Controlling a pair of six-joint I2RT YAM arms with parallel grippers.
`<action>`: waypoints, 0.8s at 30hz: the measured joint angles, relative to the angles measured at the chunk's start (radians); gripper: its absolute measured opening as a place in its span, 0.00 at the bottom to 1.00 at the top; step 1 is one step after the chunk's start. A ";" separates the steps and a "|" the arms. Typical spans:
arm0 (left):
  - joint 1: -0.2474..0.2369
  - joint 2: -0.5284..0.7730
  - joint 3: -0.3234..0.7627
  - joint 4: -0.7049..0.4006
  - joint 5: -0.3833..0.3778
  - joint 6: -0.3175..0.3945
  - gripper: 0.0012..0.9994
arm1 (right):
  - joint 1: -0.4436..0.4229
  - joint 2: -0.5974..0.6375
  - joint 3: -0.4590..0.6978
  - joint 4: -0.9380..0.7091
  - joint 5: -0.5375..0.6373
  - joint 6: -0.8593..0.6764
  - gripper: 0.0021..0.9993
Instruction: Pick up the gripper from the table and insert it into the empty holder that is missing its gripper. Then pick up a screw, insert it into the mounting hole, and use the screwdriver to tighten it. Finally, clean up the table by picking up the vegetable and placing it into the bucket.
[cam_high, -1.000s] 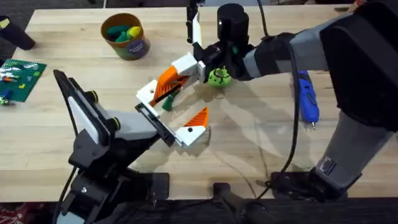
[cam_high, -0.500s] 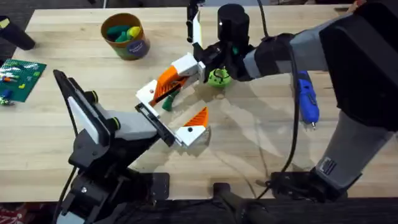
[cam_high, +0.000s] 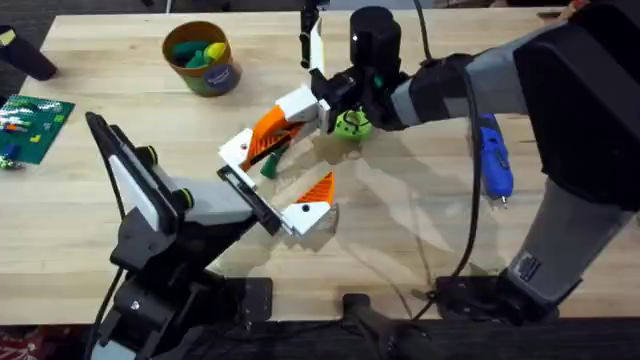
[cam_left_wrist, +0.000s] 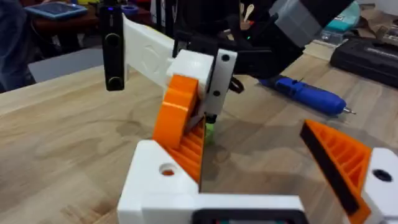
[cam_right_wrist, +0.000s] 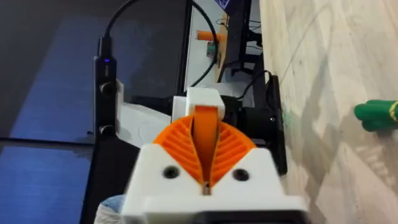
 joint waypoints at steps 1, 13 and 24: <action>0.000 0.000 0.000 0.000 0.003 0.000 0.99 | 0.001 0.000 -0.001 0.000 0.003 0.000 0.19; -0.001 0.000 0.000 0.000 0.027 -0.001 0.99 | 0.029 0.000 -0.001 0.006 0.027 -0.008 0.99; -0.001 0.000 0.000 0.000 0.027 -0.001 0.99 | -0.007 -0.008 0.000 -0.026 0.027 -0.086 0.99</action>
